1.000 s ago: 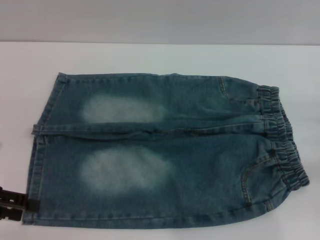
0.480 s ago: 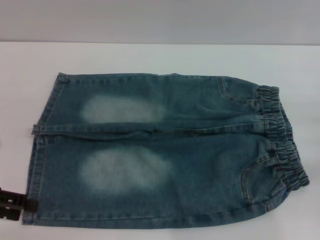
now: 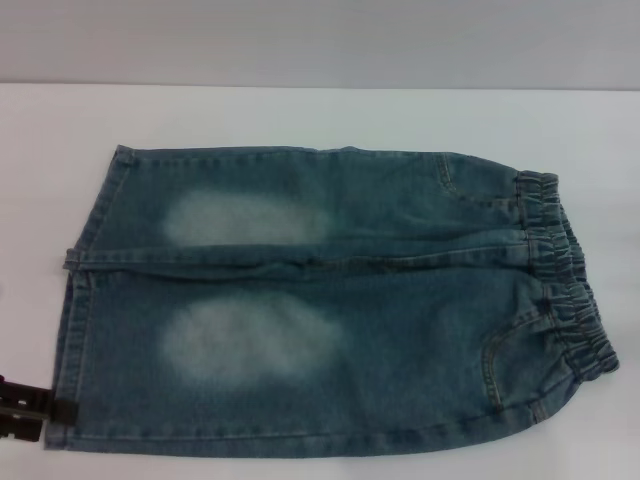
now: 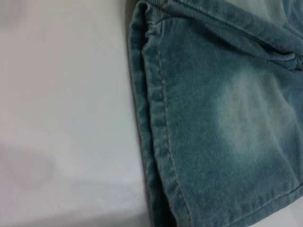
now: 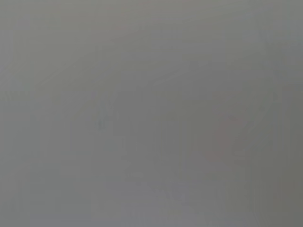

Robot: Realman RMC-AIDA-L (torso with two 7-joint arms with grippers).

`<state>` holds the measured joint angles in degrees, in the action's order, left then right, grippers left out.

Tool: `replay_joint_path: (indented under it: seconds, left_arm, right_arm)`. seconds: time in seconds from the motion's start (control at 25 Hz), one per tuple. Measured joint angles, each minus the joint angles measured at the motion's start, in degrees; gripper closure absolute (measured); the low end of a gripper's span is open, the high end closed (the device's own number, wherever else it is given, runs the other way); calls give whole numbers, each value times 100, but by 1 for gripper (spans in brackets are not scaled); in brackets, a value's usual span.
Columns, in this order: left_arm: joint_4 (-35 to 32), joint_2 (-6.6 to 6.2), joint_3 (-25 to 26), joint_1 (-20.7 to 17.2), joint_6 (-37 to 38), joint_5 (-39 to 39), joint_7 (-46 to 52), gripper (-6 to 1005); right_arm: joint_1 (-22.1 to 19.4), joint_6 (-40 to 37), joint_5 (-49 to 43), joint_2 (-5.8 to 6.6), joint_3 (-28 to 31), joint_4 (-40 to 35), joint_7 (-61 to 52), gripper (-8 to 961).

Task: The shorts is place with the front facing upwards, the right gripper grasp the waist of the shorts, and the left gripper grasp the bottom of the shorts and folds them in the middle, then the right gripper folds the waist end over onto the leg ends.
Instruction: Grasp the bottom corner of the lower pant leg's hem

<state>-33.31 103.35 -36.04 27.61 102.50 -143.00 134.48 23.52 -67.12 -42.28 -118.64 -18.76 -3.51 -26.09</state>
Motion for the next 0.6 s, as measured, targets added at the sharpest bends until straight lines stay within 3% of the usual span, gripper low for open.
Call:
replay_joint_path:
  seconds: [0.6]
  left_arm:
    - [53, 68, 0, -10, -46, 0, -63, 172]
  right_arm:
    - [-4, -197, 0, -9, -144, 9, -12, 253]
